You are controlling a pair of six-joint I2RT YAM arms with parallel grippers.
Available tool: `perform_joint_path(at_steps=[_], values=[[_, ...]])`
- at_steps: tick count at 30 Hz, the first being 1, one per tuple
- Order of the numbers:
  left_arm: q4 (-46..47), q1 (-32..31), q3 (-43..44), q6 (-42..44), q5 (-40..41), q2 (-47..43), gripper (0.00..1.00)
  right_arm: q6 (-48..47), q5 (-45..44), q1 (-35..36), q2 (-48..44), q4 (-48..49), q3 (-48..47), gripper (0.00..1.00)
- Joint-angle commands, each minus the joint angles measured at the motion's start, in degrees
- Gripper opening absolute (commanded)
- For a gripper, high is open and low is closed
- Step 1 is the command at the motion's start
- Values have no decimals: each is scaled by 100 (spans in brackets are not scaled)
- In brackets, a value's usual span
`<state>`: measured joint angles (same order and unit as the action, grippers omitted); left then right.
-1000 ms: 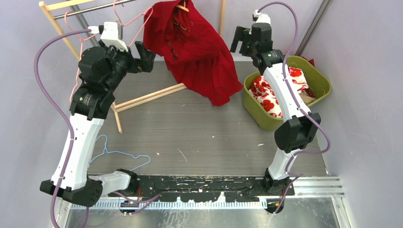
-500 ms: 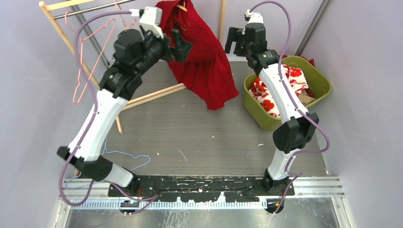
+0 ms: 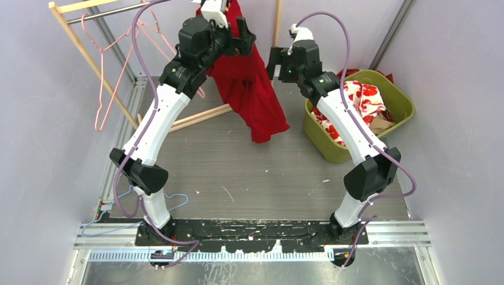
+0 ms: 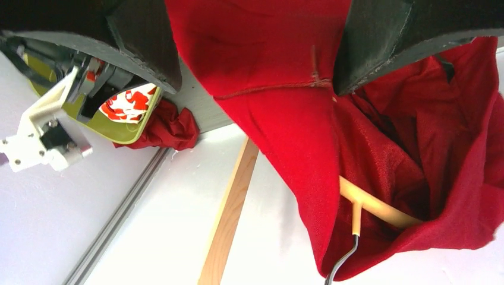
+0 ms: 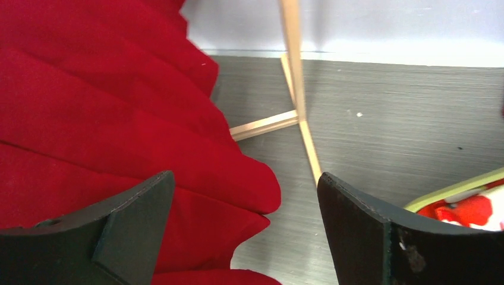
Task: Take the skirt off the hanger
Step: Pick up the hanger from the clothesline.
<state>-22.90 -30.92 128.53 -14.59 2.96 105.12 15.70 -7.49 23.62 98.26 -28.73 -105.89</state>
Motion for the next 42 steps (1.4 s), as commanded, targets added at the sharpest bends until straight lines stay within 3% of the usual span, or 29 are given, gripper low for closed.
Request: perform_joint_path(at_steps=[1, 9, 16, 23, 29, 36, 38, 41, 42], values=[[525, -20, 373, 171, 184, -44, 96, -89, -7, 347, -380, 272, 128, 94], [507, -20, 365, 910, 909, 204, 97, -419, -306, 376, -523, 203, 90, 95], [384, -20, 534, 880, 1086, 587, 96, -434, -331, 371, -681, 209, 226, 95], [60, 5, 408, 989, 1283, 646, 89, -557, -472, 372, -829, 259, 364, 95], [-132, 77, 382, 739, 1215, 754, 53, -577, -508, 372, -860, 297, 456, 95], [-110, 314, 376, 307, 638, 891, 41, -652, -591, 372, -943, 285, 535, 95], [-55, 386, 336, 175, 570, 904, 29, -690, -636, 372, -980, 286, 578, 95], [24, 486, 325, 34, 392, 938, 1, -702, -658, 372, -1014, 281, 621, 95], [42, 515, 329, 7, 351, 946, 0, -708, -662, 372, -1019, 288, 629, 95]])
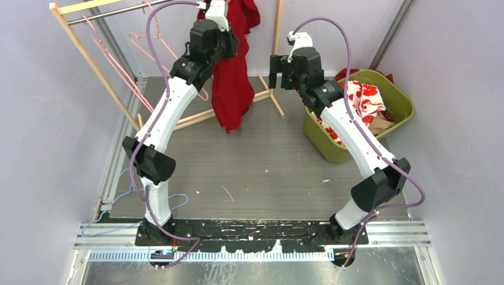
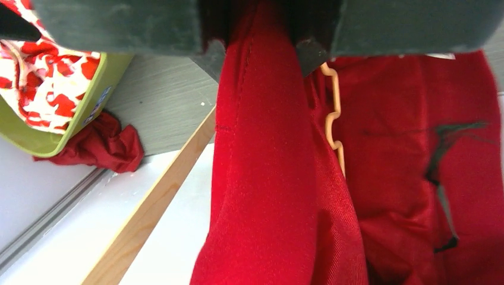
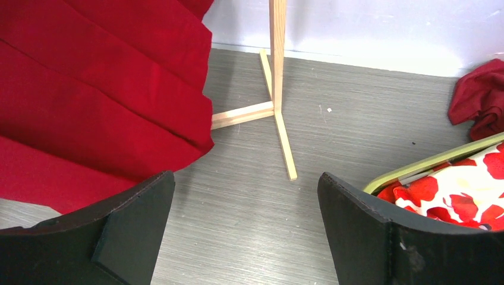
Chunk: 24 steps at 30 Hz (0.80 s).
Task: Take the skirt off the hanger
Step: Pick up the hanger from the clothesline.
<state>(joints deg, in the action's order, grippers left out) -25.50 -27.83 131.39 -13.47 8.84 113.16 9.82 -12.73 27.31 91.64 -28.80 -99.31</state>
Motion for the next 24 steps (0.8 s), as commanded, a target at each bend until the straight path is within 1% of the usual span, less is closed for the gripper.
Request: perform_joint_path(at_steps=[1, 4, 7, 10, 19, 22, 24], values=[[322, 230, 42, -116, -286, 144, 0, -113, -141, -2, -361, 291, -22, 95], [444, 243, -26, -78, -368, 121, 0, -126, -150, 2, -366, 296, -4, 95], [779, 243, -163, 8, -406, 27, 0, -146, -168, 2, -357, 312, 36, 95], [973, 239, -185, 220, -247, -51, 0, -145, -168, 1, -333, 330, 80, 95], [2277, 221, -639, 1126, 206, -464, 0, -97, -108, 0, -146, 374, 170, 95], [2771, 228, -679, 1379, 290, -574, 0, -71, -82, 2, -84, 377, 183, 95], [2879, 220, -559, 1511, 301, -585, 0, -53, -72, -5, -56, 383, 177, 95]])
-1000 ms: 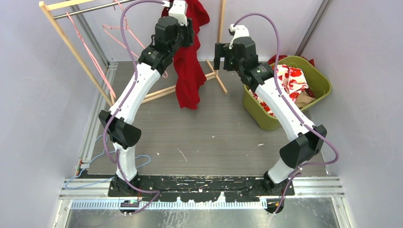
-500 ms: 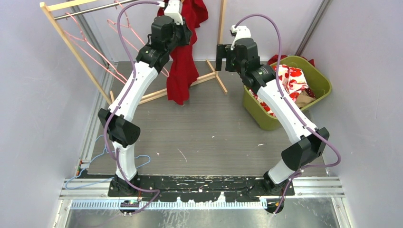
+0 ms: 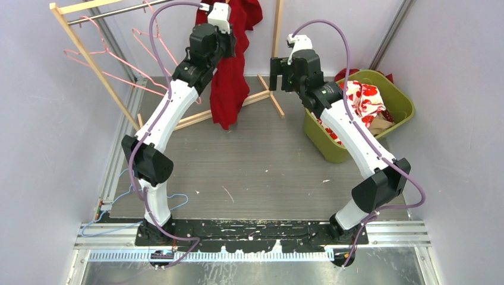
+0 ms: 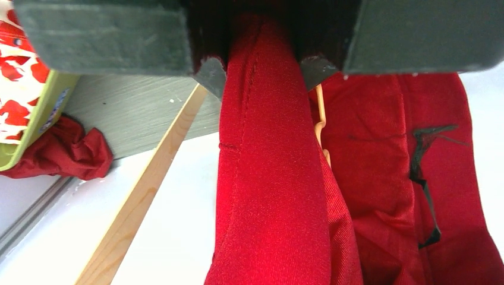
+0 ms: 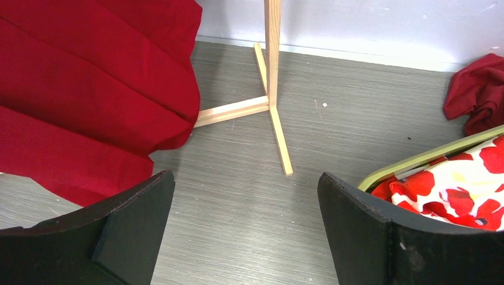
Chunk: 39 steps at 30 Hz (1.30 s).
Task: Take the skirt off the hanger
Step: Pick up the hanger from the clothesline.
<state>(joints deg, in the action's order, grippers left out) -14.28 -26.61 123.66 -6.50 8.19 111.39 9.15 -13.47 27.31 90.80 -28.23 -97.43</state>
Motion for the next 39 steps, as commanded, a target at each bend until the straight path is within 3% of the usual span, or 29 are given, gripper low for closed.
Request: perform_joint_path(at_steps=[1, 7, 18, 22, 32, 39], values=[[1840, 103, 206, 846, 361, -443, 0, 17, 3, 0, 44, 327, -13, 95], [2543, 33, -173, 945, 380, -884, 0, 33, -6, -6, 145, 309, -5, 95], [2709, -31, -27, 1176, 262, -1181, 0, 135, 71, -6, 362, 296, -79, 95], [2718, -29, -458, 1106, 210, -1395, 0, 125, 57, -7, 378, 292, -80, 95], [2135, -24, -1895, 1019, -20, -2035, 0, 43, -19, -7, 291, 296, 43, 95], [1087, -20, -2209, 984, -736, -2424, 0, -142, -32, -6, 158, 296, 156, 95]])
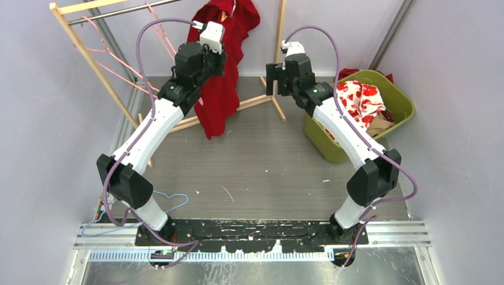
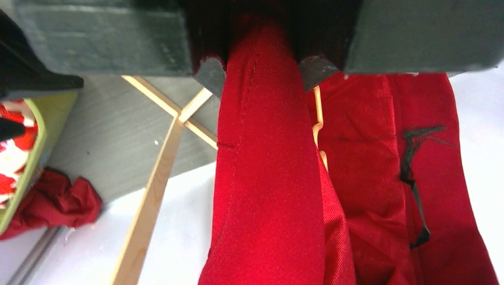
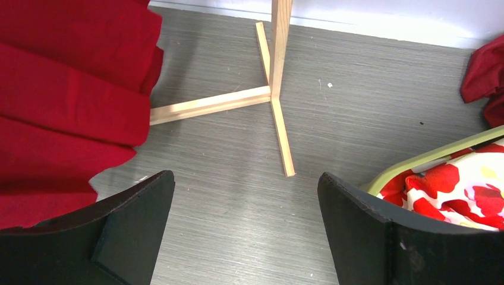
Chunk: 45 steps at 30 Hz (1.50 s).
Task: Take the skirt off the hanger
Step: Pick up the hanger from the clothesline, then remove the skirt from the hanger.
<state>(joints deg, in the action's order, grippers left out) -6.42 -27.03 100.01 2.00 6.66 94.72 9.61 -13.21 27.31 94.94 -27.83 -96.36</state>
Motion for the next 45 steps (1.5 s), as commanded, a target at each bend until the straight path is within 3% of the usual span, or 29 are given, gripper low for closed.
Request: perform_joint_path(at_steps=[1, 8, 16, 21, 26, 34, 45], values=[[-30, 20, 167, 187, -717, -841, 0, -285, -59, -6, -290, 253, 70, 95], [-2244, 29, 159, 634, -1465, -1573, 0, -1083, -87, -7, -634, 277, 192, 94], [-3567, 35, -73, 977, -2019, -2356, 0, -1725, 524, -6, -1154, 129, 356, 91], [-3849, 39, -411, 943, -2640, -2656, 0, -2218, 921, -6, -1658, 1, 439, 91], [-4331, 27, -473, 865, -3730, -2606, 0, -2121, 1759, 2, -1844, -422, -47, 88], [-4928, -204, -806, 1109, -4734, -2601, 0, -2125, 2536, 91, -2076, -915, -114, 87], [-4905, -325, -695, 1093, -5824, -2479, 0, -2121, 3147, 722, -2306, -1752, -74, 84]])
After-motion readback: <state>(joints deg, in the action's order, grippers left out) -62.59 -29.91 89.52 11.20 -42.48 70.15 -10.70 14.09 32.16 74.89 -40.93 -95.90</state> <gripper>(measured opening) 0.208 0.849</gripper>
